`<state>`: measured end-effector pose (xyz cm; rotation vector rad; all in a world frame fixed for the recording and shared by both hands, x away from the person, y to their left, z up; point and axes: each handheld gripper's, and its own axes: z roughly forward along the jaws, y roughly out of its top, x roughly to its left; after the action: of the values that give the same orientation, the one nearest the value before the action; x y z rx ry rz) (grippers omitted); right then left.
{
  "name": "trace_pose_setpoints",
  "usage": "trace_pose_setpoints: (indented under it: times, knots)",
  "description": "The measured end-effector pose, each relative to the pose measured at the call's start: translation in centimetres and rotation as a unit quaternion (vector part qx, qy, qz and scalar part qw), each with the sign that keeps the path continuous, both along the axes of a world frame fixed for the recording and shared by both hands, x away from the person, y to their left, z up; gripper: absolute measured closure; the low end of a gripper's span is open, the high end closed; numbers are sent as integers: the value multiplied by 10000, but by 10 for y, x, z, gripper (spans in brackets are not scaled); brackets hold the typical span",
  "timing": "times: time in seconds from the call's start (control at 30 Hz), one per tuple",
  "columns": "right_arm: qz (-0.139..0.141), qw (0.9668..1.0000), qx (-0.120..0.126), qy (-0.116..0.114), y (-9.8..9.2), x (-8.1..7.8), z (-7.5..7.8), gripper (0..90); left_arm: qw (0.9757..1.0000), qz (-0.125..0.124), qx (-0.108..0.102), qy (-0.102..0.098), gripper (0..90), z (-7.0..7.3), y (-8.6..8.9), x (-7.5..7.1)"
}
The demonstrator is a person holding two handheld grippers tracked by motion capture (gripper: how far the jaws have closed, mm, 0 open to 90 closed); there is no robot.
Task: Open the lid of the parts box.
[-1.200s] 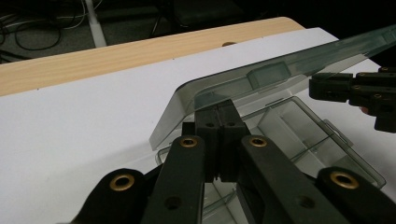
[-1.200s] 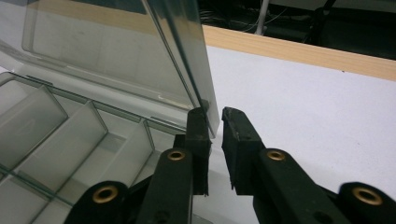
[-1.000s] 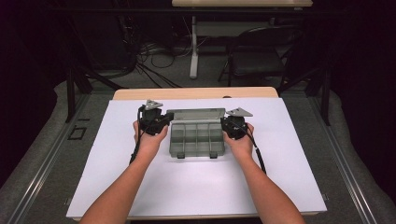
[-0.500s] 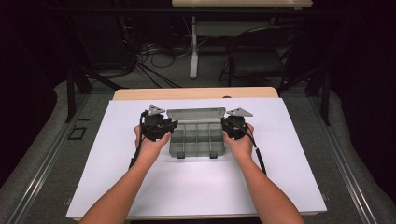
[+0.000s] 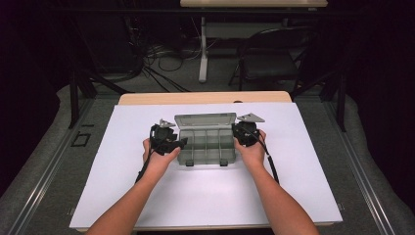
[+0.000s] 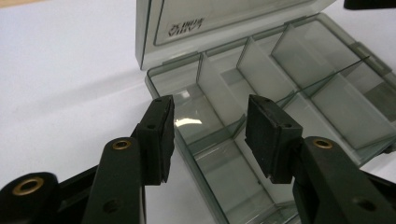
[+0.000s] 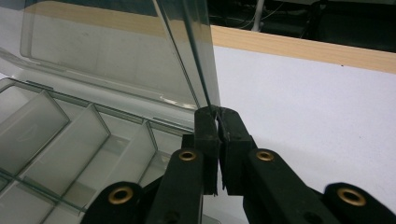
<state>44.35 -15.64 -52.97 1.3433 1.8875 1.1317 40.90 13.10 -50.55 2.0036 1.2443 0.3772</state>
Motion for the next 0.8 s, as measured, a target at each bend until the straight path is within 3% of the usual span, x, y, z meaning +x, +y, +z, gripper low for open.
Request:
trace_pose_setpoints:
  times: [0.8]
  knots:
    - [-31,10000,-12,-26,1,0,0,879,9980,72,364,507,541,-36,-5,1]
